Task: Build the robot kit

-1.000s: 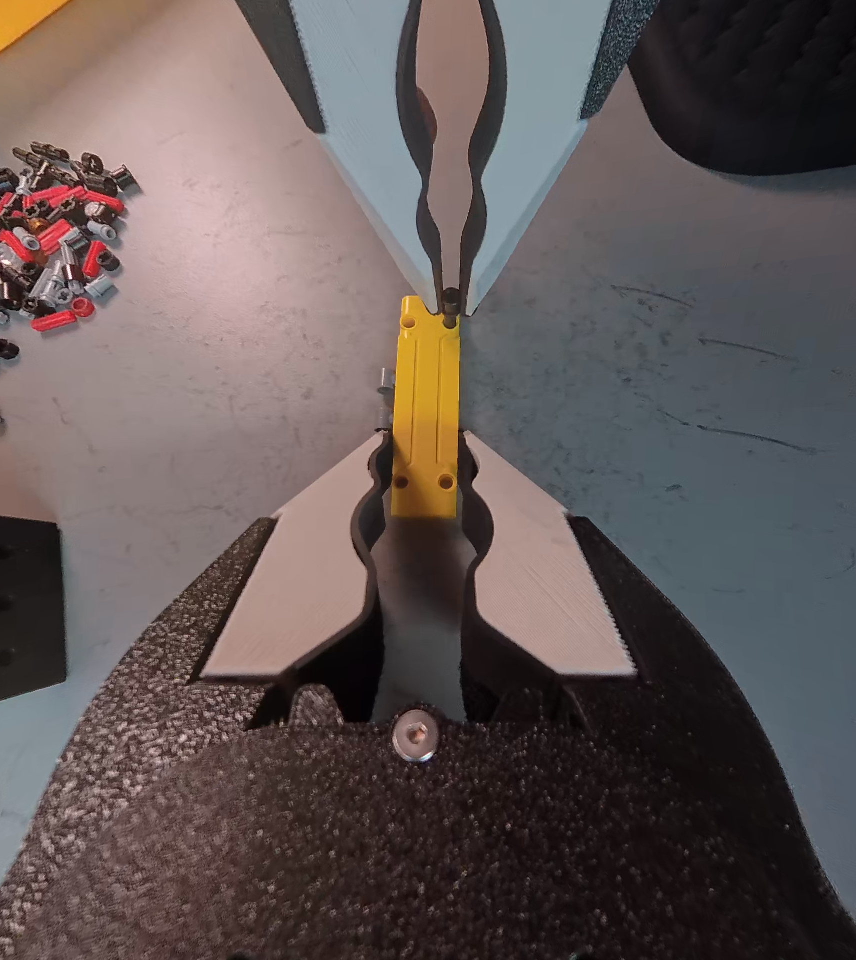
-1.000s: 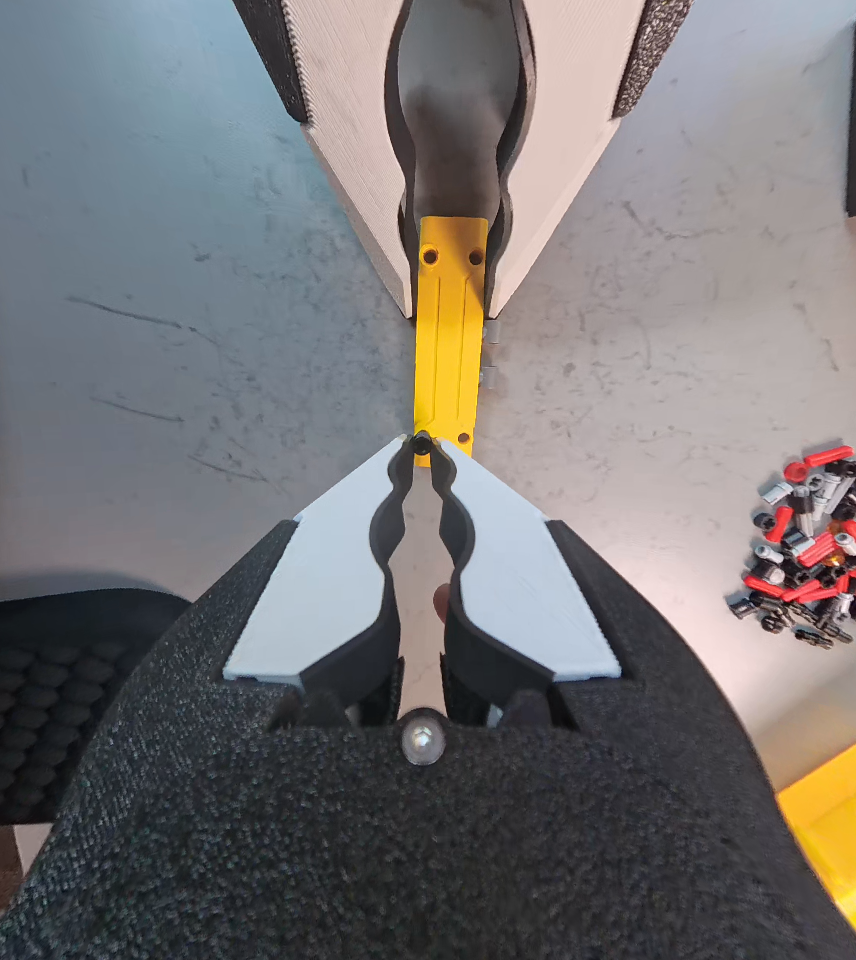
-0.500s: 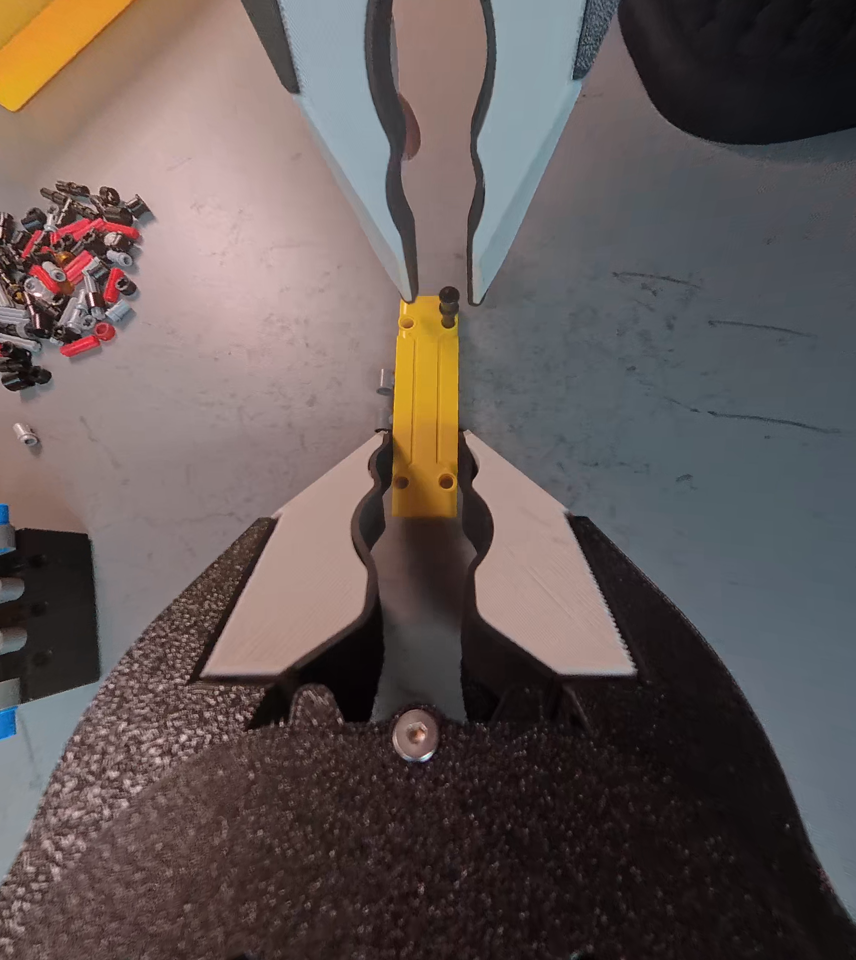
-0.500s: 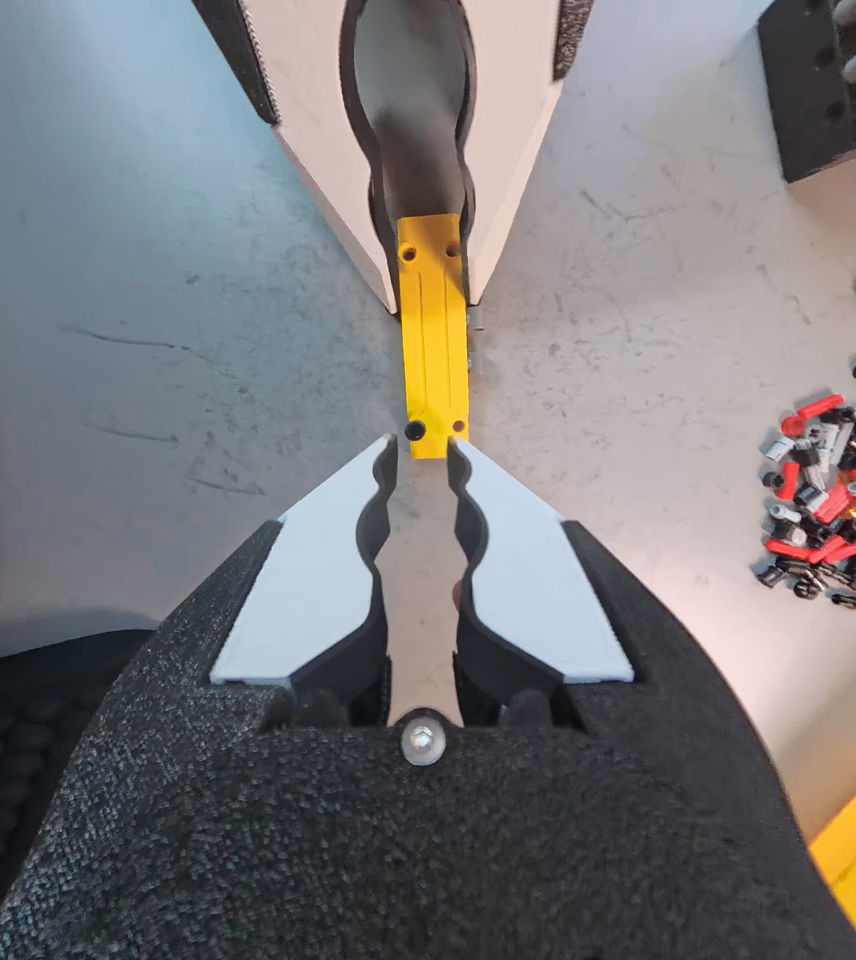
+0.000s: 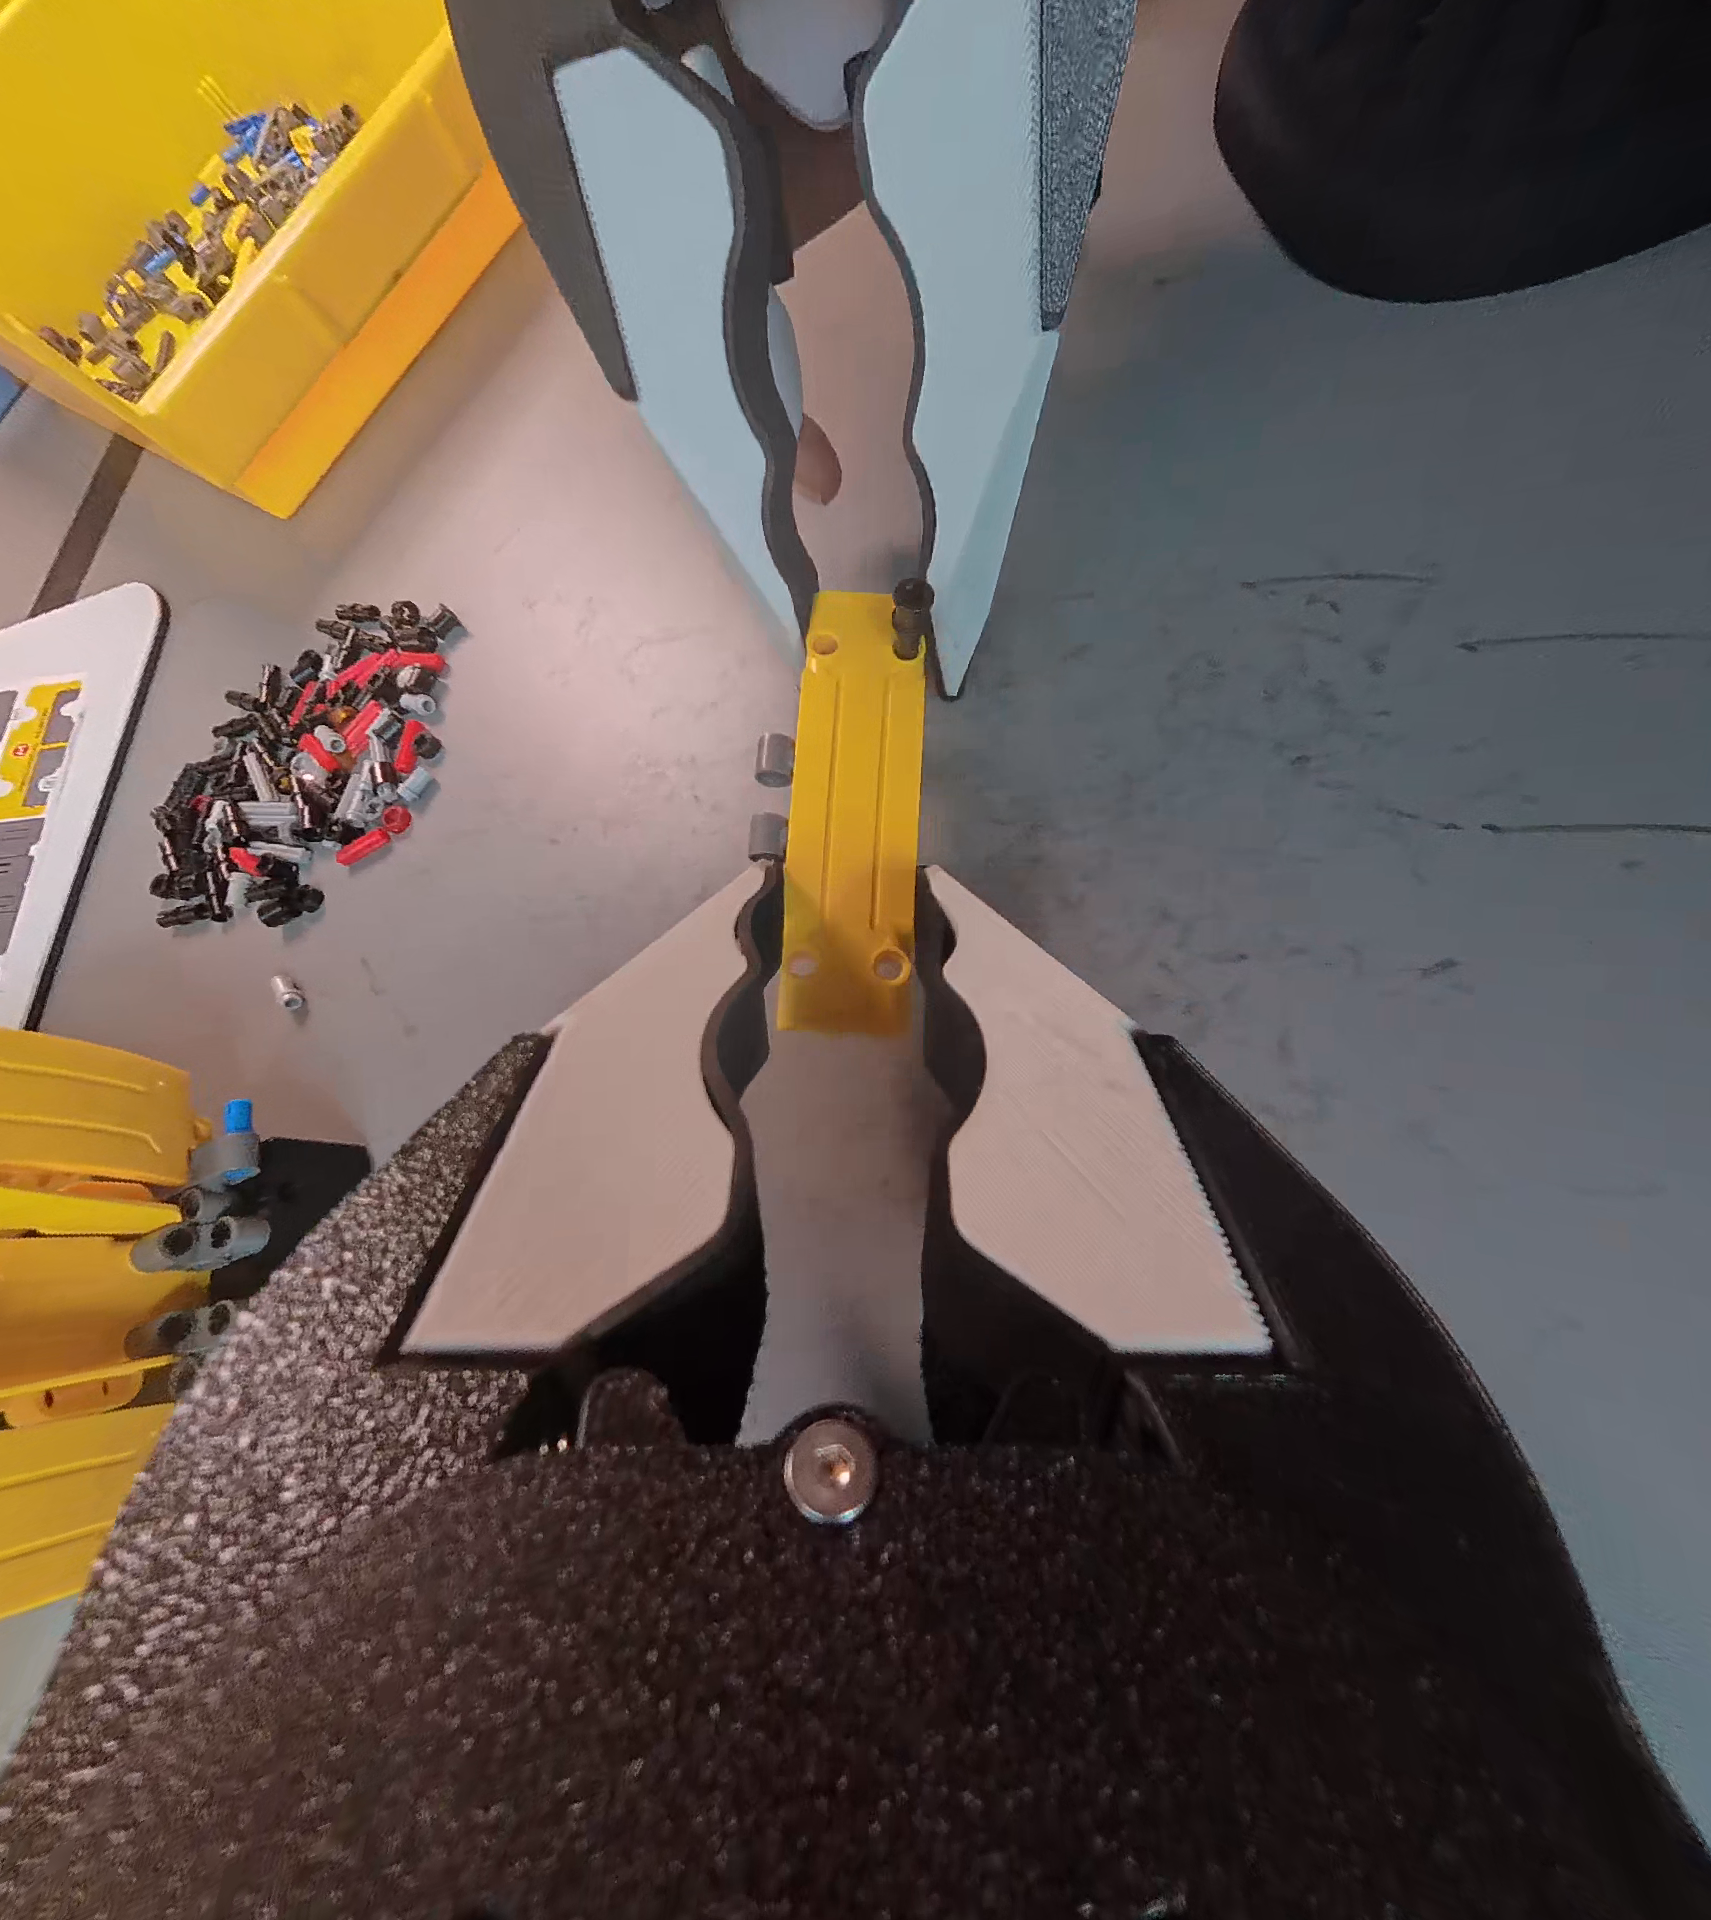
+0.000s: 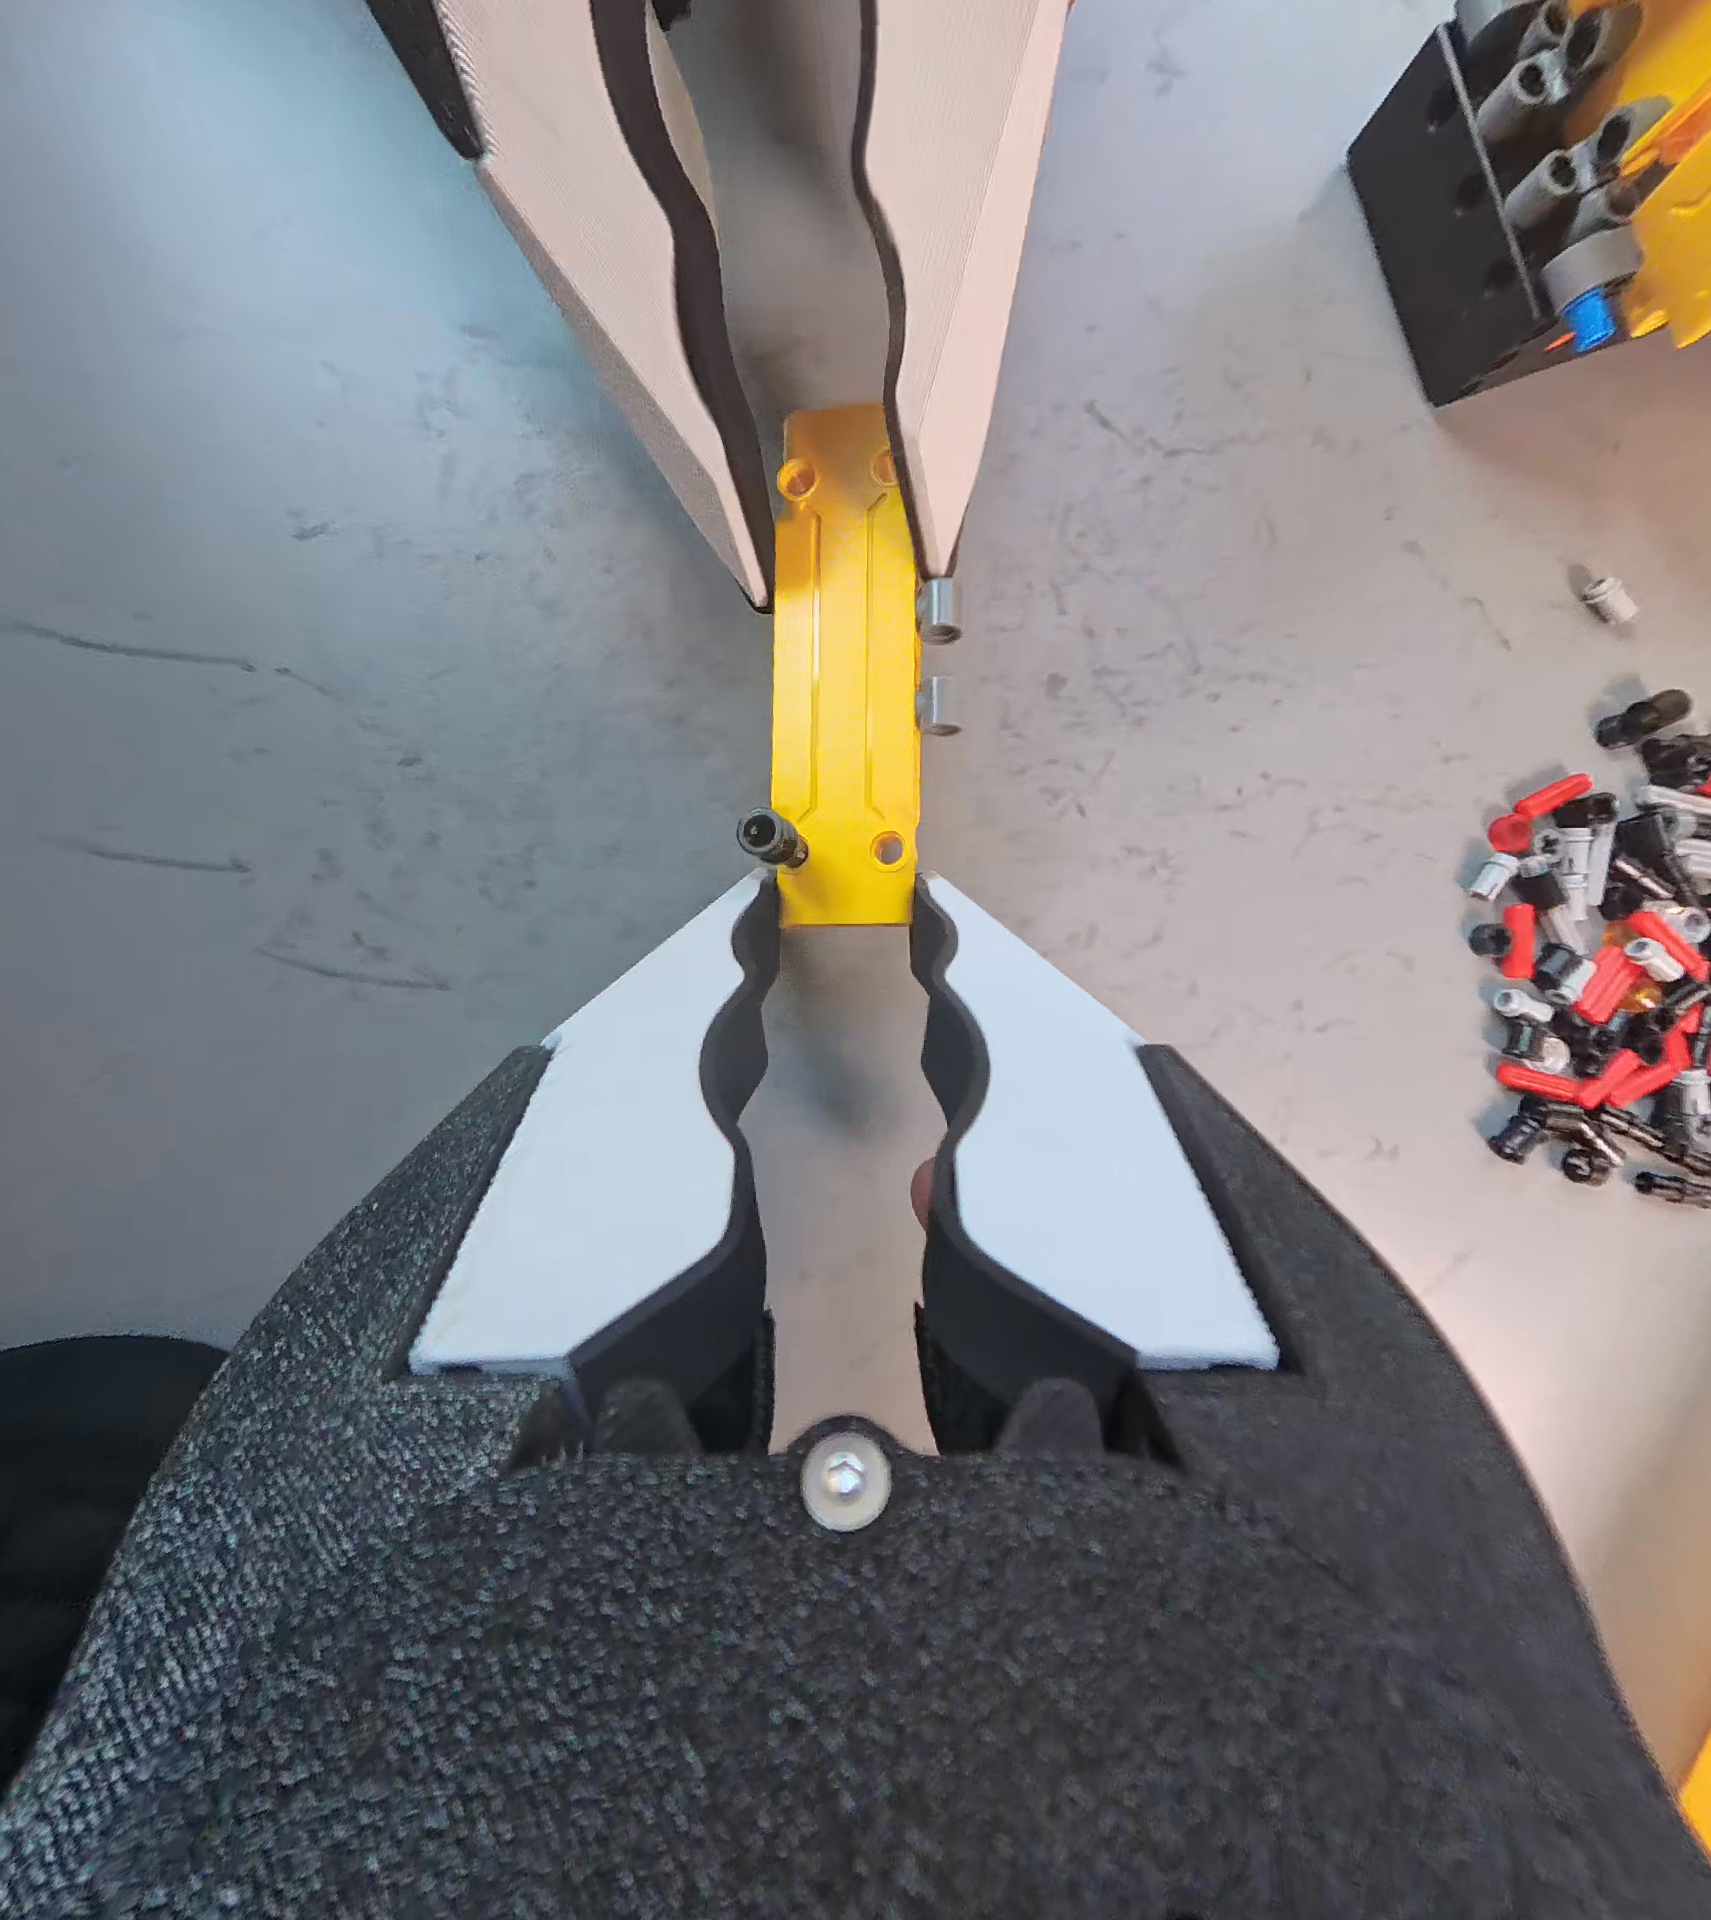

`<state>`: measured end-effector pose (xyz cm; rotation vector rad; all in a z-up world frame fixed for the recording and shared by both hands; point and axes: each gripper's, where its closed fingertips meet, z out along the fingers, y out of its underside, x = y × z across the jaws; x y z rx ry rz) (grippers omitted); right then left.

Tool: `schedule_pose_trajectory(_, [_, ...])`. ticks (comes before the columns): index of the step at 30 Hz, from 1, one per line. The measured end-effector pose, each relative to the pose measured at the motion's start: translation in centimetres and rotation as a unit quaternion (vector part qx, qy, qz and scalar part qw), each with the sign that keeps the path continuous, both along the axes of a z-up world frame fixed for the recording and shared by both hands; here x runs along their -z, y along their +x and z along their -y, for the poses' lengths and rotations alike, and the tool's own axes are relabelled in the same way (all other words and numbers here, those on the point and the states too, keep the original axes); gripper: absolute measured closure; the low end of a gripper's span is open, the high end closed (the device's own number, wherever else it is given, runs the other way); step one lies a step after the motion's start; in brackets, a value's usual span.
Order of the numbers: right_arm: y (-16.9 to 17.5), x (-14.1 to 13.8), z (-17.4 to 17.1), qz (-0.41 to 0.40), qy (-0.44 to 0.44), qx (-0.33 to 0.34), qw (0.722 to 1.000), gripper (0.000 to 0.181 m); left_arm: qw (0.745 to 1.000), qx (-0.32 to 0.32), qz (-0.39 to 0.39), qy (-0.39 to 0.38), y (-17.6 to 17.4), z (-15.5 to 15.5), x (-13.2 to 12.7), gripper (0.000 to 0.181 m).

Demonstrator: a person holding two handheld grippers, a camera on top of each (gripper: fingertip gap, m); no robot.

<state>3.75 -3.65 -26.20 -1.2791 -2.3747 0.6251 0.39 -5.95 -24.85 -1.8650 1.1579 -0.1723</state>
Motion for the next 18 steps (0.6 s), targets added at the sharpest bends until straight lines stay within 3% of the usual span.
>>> schedule_pose_trajectory(3, [-0.3,-1.1,0.0,-0.05,0.022,-0.015,0.998,0.157,1.0,-0.006,0.017,-0.009,-0.2,-0.1,0.0,0.157])
schedule_pose_trajectory(6, [-0.6,-2.3,0.0,-0.116,0.081,-0.047,0.989,0.157,0.995,-0.022,0.086,-0.041,-0.5,-0.2,-1.2,0.141])
schedule_pose_trajectory(9, [-0.9,-4.1,0.6,-0.196,0.162,-0.092,0.963,0.157,0.985,-0.017,0.154,-0.078,-0.5,0.1,-2.2,0.136])
schedule_pose_trajectory(12, [-1.1,-5.2,1.5,-0.237,0.269,-0.147,0.922,0.157,0.974,0.021,0.194,-0.112,0.6,1.3,-2.9,0.164])
schedule_pose_trajectory(14, [-1.2,-5.3,1.8,-0.244,0.314,-0.169,0.902,0.158,0.978,0.025,0.179,-0.105,0.8,1.4,-2.7,0.168])
schedule_pose_trajectory(16, [-1.2,-5.4,1.3,-0.244,0.278,-0.133,0.919,0.159,0.981,0.026,0.174,-0.082,0.9,1.3,-3.2,0.175])
schedule_pose_trajectory(18, [-0.9,-5.6,0.8,-0.228,0.154,-0.065,0.959,0.152,0.985,0.016,0.164,-0.049,0.6,0.9,-3.8,0.174])
